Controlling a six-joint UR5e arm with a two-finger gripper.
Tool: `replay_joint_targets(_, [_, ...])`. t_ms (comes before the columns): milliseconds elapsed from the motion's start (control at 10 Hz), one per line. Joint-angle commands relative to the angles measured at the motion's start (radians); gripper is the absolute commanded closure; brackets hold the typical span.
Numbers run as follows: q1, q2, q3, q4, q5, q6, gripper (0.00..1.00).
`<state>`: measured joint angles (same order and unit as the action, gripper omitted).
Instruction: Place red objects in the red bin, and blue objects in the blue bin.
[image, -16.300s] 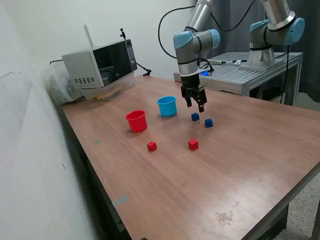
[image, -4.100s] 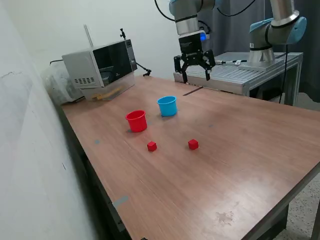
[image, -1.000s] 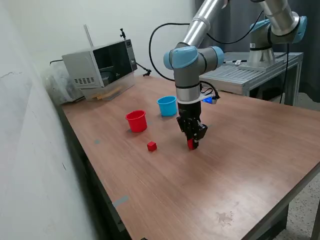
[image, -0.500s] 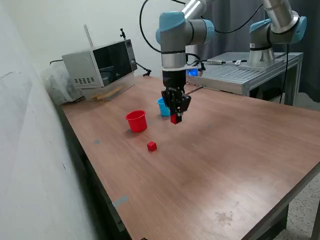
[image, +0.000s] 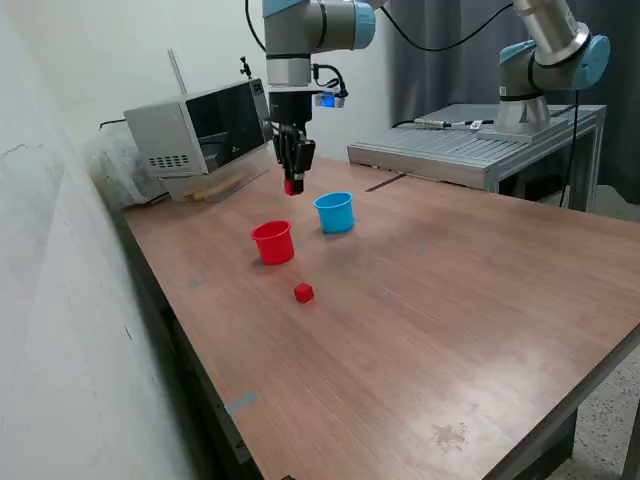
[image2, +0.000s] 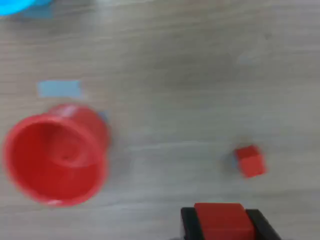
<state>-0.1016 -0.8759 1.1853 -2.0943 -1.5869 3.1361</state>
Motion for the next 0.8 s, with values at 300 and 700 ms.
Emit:
replay_joint_targets(300, [-0.128,0.061,-0.039,-0.028,0.001,-0.008,1.0])
replay_joint_targets(700, [-0.132,0.141,-0.039,-0.059,-0.01,-0.008,1.0])
